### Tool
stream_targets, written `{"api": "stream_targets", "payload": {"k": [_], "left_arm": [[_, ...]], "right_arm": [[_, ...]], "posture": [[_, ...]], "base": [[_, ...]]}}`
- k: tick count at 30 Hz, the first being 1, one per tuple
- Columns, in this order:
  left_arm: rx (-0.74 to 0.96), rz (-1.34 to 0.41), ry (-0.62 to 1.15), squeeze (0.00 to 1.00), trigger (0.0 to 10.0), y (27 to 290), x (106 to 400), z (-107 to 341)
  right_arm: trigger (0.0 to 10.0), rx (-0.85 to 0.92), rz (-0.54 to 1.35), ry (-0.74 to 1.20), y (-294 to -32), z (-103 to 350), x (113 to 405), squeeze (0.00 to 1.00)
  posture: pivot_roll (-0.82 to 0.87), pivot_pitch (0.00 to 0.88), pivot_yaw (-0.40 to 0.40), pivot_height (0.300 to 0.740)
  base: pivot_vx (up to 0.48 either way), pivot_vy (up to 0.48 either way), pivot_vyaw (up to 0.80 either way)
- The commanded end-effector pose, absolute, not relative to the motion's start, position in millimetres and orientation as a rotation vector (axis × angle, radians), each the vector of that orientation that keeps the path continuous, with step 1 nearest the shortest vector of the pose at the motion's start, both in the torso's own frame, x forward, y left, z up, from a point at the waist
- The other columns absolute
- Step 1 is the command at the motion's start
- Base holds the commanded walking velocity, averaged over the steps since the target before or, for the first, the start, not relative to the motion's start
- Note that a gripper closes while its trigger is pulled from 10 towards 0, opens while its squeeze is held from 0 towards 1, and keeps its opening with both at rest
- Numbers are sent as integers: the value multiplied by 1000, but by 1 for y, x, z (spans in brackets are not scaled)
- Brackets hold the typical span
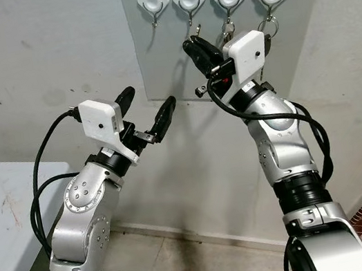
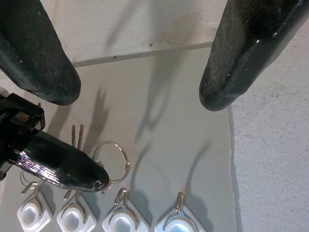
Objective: Hang keys on a hook
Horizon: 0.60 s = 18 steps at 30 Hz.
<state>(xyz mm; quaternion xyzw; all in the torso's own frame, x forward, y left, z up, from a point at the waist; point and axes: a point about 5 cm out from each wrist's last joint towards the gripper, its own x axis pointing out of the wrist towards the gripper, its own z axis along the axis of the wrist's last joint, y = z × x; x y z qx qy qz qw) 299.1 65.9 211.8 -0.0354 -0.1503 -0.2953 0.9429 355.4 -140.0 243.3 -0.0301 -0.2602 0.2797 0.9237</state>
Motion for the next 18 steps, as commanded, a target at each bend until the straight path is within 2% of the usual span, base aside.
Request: {"api": "stream_targets", "payload": {"k": [1, 18], "left_arm": [[-71, -601, -339, 0, 10000, 67, 298, 222], [-85, -589, -335, 0, 10000, 68, 297, 224]], "right_arm": [[10000, -85, 594, -562, -140, 254, 357, 0], [10000, -144, 607, -567, -152, 268, 367, 0]], "posture": [[-39, 0, -21, 740], [-38, 0, -27, 740]], "base": [[0, 0, 0], [0, 0, 0]]}}
